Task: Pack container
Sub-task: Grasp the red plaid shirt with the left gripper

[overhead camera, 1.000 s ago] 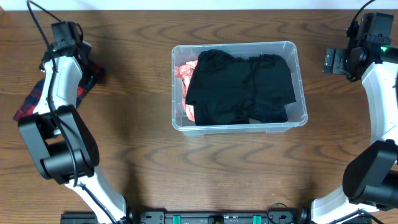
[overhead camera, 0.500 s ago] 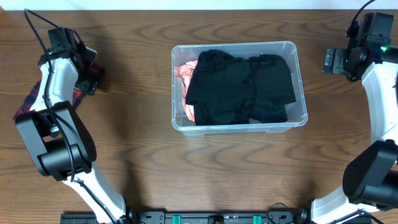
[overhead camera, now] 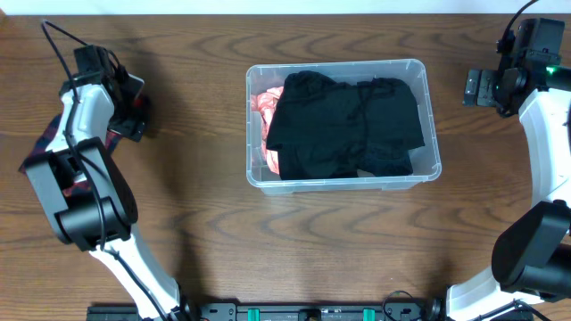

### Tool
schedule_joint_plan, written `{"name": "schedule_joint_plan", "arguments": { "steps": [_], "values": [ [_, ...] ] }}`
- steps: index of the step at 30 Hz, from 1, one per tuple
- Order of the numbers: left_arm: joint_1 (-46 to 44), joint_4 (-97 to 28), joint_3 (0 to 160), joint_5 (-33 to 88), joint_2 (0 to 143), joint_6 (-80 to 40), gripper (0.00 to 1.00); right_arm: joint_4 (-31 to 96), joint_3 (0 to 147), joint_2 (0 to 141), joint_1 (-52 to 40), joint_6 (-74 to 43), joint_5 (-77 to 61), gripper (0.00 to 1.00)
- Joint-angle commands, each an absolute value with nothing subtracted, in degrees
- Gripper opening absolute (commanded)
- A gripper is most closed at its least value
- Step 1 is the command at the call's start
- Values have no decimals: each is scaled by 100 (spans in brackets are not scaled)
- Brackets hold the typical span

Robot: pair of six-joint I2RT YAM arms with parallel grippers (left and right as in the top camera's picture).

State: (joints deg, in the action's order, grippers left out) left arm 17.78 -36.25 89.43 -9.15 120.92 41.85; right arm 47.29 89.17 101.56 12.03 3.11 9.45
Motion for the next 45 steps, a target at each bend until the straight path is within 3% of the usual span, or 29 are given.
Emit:
{"name": "schedule_joint_plan", "arguments": {
  "steps": [1,4,12,19,24,31,45],
  "values": [
    [1811,-3684,8892,-875,12398,4244,93,4735,9008,10062,1203,217,943,99],
    [1833,-3684,8892,-1079,12444,4309,92,4735,9008,10062,1203,217,943,99],
    [1831,-3653,8892,-1162,12444,4392,76,4735,9008,10062,1203,217,943,99],
    [1833,-3610,8895,-1164,12444,4394,50,4735,9008,10062,1203,217,943,99],
    [1831,-3590,8895,-1164,12444,4394,46,4735,9008,10062,1199,217,943,99],
    [1824,-3489,8901,-1271,12440,4397,7,4735,9008,10062,1199,217,943,99],
    [1505,-3267,8927,-1293,11415,4676,6,4735,9008,10062,1197,217,943,99]
  ]
}}
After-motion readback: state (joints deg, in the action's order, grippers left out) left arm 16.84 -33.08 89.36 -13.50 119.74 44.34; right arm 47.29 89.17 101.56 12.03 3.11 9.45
